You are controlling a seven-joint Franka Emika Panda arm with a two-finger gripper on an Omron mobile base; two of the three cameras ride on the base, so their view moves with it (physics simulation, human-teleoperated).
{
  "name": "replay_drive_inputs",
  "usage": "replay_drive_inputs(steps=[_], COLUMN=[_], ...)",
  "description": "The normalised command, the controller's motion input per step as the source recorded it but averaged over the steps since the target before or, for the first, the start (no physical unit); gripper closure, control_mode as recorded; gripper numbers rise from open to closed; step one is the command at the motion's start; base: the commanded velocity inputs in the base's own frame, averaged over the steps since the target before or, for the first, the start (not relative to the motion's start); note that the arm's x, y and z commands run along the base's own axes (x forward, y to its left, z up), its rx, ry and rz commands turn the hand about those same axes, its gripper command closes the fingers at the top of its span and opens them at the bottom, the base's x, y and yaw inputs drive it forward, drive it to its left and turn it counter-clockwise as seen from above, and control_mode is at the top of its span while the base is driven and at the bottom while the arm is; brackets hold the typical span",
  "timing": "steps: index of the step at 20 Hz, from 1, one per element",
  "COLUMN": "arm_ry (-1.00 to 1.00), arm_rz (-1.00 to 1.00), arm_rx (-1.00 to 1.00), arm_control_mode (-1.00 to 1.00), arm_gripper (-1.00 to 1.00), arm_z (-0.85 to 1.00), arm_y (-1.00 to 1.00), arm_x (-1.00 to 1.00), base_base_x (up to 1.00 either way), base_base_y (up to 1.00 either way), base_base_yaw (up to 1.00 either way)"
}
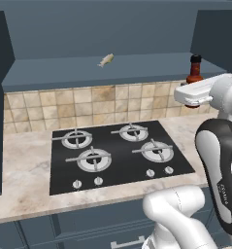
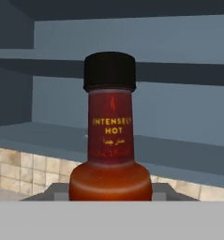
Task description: The dining table condiment station is running low on condiment bottle. Refill the condiment station by opening the cabinet and taking the condiment bottle from the cabinet and placing it on the dining table.
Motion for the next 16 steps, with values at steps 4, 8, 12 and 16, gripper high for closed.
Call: replay_drive_inputs(steps=[4,8,12,16], arm_ry=[0.09,0.09,0.05,0.0], arm_rz=[0.0,0.0,0.02,0.0], arm_rx=[0.0,0.0,-0.01,-0.05], arm_control_mode=[-1.0,-1.0,-1.0,-1.0], arm_gripper=[1.0,1.0,1.0,1.0], arm_z=[-0.22,-0.25,-0.15,-0.06], arm_y=[-0.01,0.0,0.01,0.23], arm_x=[-0.08,0.0,0.0,0.0], base_base_x=[0.0,0.0,0.0,0.0], base_base_y=[0.0,0.0,0.0,0.0], base_base_yaw=[0.0,0.0,0.0,0.0])
